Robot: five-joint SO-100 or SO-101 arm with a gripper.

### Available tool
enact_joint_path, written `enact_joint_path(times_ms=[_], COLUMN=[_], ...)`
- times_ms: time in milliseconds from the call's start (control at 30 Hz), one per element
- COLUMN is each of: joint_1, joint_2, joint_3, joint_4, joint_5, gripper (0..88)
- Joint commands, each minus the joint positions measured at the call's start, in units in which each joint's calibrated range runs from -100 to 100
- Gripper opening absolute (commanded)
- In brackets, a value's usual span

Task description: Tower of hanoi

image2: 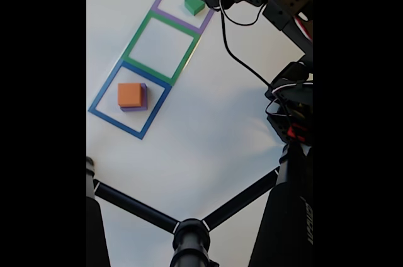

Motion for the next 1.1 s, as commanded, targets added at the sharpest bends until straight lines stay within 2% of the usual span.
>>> enact_joint_path(times_ms=[0,200,567,900,1067], joint_1=[-4.2,-9.5,-19.3,-25.3,-25.3], joint_2=[-3.6,-4.7,-6.3,-6.5,-6.2], joint_3=[-18.3,-28.0,-33.9,-35.3,-27.8], joint_4=[20.3,29.8,33.8,33.8,28.3], joint_5=[0.0,0.0,0.0,0.0,0.0], gripper=[3.2,3.0,2.4,2.1,2.1])
